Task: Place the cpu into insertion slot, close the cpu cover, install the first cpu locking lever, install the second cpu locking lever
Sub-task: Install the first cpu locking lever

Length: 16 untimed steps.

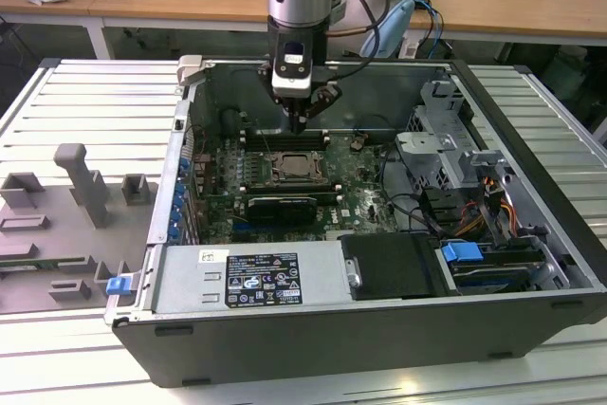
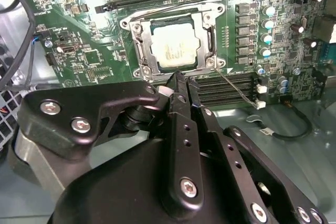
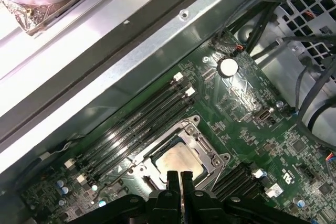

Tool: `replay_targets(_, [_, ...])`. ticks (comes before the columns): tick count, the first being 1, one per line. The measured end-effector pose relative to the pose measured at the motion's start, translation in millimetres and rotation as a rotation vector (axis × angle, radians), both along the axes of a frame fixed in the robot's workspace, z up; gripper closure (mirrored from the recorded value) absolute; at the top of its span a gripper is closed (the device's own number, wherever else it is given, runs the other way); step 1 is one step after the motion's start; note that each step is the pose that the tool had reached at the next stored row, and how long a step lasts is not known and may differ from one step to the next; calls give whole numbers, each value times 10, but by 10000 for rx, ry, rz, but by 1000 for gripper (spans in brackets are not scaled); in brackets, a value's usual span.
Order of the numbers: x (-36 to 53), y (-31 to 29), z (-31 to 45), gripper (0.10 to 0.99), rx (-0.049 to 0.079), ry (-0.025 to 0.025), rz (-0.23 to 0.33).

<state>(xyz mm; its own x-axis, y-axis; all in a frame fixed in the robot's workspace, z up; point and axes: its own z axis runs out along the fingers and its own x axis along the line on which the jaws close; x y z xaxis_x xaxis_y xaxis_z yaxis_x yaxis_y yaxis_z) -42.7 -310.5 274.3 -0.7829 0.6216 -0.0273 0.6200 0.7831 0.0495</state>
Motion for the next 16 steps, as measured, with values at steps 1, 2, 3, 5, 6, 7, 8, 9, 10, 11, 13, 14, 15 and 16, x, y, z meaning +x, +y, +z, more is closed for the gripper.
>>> replay_targets(1, [0, 0, 0, 925, 0, 0, 175])
replay_targets(2, [0, 0, 0, 925, 0, 0, 297])
replay_targets(3, [0, 0, 0, 925, -1, 0, 396])
replay_targets(5, [0, 0, 0, 925, 0, 0, 697])
replay_targets(6, [0, 0, 0, 925, 0, 0, 910])
replay_targets(7, [0, 0, 0, 925, 0, -1, 1084])
replay_targets(8, [0, 0, 0, 925, 0, -1, 1407])
replay_targets(9, [0, 0, -1, 925, 0, -1, 1670])
replay_targets(10, [0, 0, -1, 925, 0, 0, 1952])
replay_targets(11, [0, 0, -1, 925, 0, 0, 2206])
replay_targets(13, [0, 0, -1, 925, 0, 0, 2599])
replay_targets(14, [0, -1, -1, 925, 0, -1, 2691])
replay_targets(15, [0, -1, -1, 925, -1, -1, 2785])
replay_targets(16, [0, -1, -1, 925, 0, 0, 2880])
